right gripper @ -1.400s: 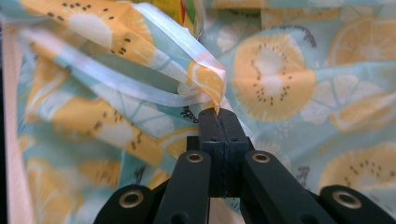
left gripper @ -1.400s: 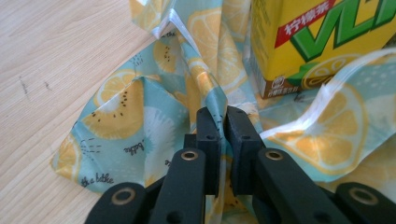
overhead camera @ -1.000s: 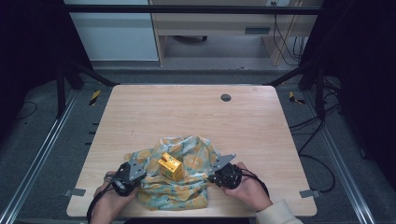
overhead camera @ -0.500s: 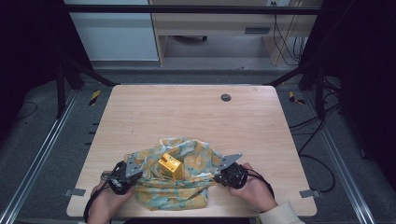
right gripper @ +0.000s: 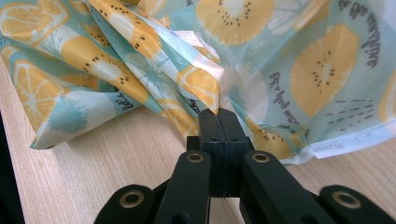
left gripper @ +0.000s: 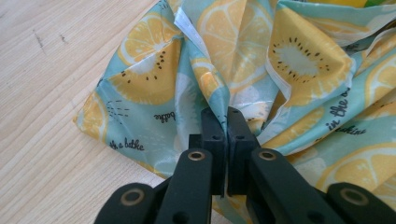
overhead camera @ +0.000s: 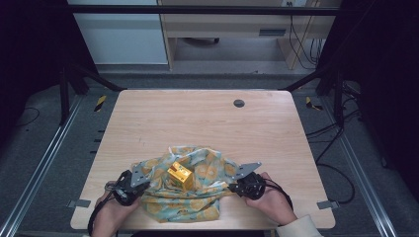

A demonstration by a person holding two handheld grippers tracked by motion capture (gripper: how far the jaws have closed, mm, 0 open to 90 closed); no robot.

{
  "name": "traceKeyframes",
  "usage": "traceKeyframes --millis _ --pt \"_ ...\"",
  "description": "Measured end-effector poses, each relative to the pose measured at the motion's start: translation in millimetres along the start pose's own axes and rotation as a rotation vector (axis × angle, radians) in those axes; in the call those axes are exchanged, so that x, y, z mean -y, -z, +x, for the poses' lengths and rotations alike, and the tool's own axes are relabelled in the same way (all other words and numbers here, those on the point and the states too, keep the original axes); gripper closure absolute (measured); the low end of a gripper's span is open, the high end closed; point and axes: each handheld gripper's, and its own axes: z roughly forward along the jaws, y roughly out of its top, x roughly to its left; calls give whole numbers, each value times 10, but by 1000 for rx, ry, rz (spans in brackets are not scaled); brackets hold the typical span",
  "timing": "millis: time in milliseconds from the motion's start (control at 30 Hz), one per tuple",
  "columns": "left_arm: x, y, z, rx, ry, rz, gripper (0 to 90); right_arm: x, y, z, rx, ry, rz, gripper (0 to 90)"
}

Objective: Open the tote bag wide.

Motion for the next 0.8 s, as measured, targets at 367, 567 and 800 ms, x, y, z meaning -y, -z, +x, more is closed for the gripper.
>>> traceKeyframes --millis 367,567,800 --pt "-5 136 24 -22 16 -93 759 22 105 26 -3 25 -49 784" --pt "1 303 1 -18 49 -203 521 21 279 37 78 10 -145 382" --pt "-61 442 5 0 107 -331 348 24 499 22 113 -22 -276 184"
